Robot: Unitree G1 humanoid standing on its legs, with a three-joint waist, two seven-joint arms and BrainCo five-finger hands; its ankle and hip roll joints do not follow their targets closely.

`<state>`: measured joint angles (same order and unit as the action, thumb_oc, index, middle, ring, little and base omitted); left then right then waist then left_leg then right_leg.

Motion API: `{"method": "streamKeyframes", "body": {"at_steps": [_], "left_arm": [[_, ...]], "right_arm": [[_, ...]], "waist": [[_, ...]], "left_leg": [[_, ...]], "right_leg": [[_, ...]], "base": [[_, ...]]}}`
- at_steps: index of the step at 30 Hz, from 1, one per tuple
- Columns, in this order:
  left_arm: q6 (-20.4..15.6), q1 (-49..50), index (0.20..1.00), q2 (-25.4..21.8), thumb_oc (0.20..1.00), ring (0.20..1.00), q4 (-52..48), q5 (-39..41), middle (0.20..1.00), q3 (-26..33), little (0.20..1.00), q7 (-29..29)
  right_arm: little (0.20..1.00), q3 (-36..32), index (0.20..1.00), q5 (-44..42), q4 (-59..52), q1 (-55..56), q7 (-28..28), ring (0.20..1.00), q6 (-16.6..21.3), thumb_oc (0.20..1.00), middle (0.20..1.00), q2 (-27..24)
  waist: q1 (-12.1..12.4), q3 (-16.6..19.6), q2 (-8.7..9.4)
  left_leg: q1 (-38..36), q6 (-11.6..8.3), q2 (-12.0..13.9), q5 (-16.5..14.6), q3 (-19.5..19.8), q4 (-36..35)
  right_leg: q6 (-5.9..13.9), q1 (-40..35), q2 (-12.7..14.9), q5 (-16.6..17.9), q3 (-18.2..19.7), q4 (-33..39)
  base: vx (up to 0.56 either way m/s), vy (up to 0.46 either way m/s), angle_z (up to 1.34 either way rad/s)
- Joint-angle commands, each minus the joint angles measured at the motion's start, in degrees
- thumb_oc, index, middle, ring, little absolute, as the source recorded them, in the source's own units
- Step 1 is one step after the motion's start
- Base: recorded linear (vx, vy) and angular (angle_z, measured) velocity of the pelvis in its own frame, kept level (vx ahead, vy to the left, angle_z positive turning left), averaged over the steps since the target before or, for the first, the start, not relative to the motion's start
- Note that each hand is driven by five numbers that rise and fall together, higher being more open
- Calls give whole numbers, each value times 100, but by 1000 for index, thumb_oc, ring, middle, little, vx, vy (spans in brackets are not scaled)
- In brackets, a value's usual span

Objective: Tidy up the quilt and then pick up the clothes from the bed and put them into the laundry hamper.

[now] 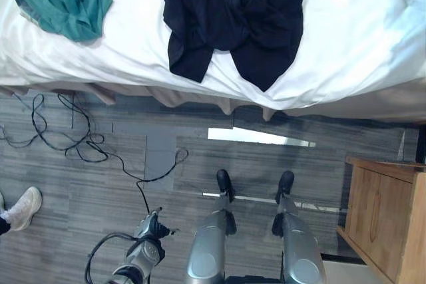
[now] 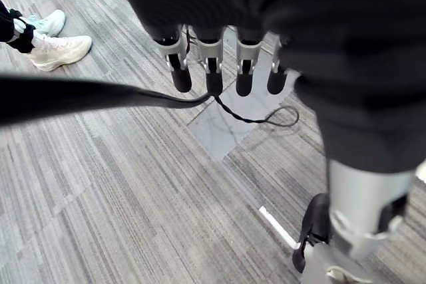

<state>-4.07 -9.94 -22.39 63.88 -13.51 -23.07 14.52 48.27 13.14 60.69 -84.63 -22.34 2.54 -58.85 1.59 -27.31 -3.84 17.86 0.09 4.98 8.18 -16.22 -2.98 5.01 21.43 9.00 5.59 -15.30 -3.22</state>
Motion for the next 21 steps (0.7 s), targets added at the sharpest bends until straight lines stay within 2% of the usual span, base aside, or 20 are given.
{"method": "streamKeyframes", "body": {"at_steps": [1,4,8,9,10,11,13,14,15,16,18,20,21], "left_arm": [[-45,-114,1000,-153,1000,1000,127,506,1000,-76,1000,179],[-45,-116,1000,-88,1000,1000,164,537,1000,-78,1000,169],[-36,-66,1000,43,1000,1000,274,546,1000,-28,1000,167],[-9,-33,1000,104,1000,1000,312,453,1000,-27,1000,152],[-9,-28,1000,90,1000,1000,312,452,1000,-38,1000,152],[15,-12,1000,121,1000,1000,329,356,1000,-14,1000,149],[74,47,1000,172,1000,1000,297,131,1000,-44,1000,123],[123,87,1000,201,1000,1000,251,50,1000,-54,1000,86],[165,114,1000,311,1000,1000,193,-41,1000,-20,1000,115],[221,183,1000,319,1000,1000,194,-104,1000,-48,1000,94],[341,226,1000,385,1000,1000,228,-312,1000,80,1000,38],[382,329,1000,412,1000,1000,234,-421,1000,178,1000,-38],[431,407,1000,468,1000,1000,266,-472,1000,245,1000,-93]], "right_arm": [[200,320,200,237,969,-469,23,200,-294,200,200,-143],[200,299,200,322,1280,-364,125,200,-337,200,200,-119],[200,-167,200,189,1163,209,123,200,-328,200,200,-118],[200,-658,200,85,866,930,62,200,-298,200,200,-136],[200,-698,200,91,847,974,58,200,-304,200,200,-141],[200,-1013,200,51,498,1461,28,200,-280,200,200,-183],[200,-1966,200,-31,-499,2638,-128,200,-290,200,200,-160],[269,-2515,269,-95,-909,3268,-252,269,-303,269,269,-37],[815,-3168,815,-344,-1188,3935,-511,815,-267,815,815,248],[1000,-3827,1000,-420,-1711,4838,-569,1000,-272,1000,1000,644],[1000,-4712,1000,-757,-2187,6004,-764,1000,-159,1000,1000,1415],[1000,-5229,1000,-951,-2328,6817,-840,1000,-79,1000,1000,1996],[1000,-5492,1000,-1416,-2138,7377,-785,1000,22,1000,1000,2642]], "waist": [[-112,45,121],[-110,-13,91],[-188,-41,117],[-276,-22,154],[-264,-21,165],[-348,9,200],[-474,134,272],[-527,207,292],[-664,289,294],[-668,365,332],[-831,573,331],[-890,779,323],[-965,1002,352]], "left_leg": [[344,-858,344,-22,-109,3],[430,-854,343,-53,-68,116],[282,-840,331,-174,-14,258],[125,-826,322,-247,-6,279],[116,-826,322,-248,-6,277],[41,-760,325,-194,-62,299],[-313,-730,330,-321,-106,298],[-513,-714,321,-403,-142,287],[-674,-700,318,-478,-175,299],[-883,-675,309,-557,-205,309],[-1191,-627,281,-708,-246,347],[-1493,-596,253,-792,-289,330],[-1761,-589,258,-847,-330,288]], "right_leg": [[285,717,-281,-690,201,-651],[257,854,-278,-734,205,-798],[215,714,-344,-813,243,-840],[209,534,-357,-837,264,-765],[209,524,-358,-837,263,-761],[153,419,-363,-719,216,-691],[158,19,-373,-773,248,-578],[165,-163,-386,-787,274,-526],[170,-347,-388,-792,293,-483],[179,-568,-397,-803,328,-402],[187,-910,-435,-823,384,-300],[193,-1212,-482,-837,442,-176],[193,-1474,-524,-846,491,-60]], "base": [[-42,-42,9],[-43,-41,5],[-12,-14,-5],[7,-1,46],[-39,1,30],[0,0,0],[76,33,-6],[115,51,-15],[117,60,-25],[120,68,-20],[146,63,-21],[175,67,-34],[128,62,-22]]}}
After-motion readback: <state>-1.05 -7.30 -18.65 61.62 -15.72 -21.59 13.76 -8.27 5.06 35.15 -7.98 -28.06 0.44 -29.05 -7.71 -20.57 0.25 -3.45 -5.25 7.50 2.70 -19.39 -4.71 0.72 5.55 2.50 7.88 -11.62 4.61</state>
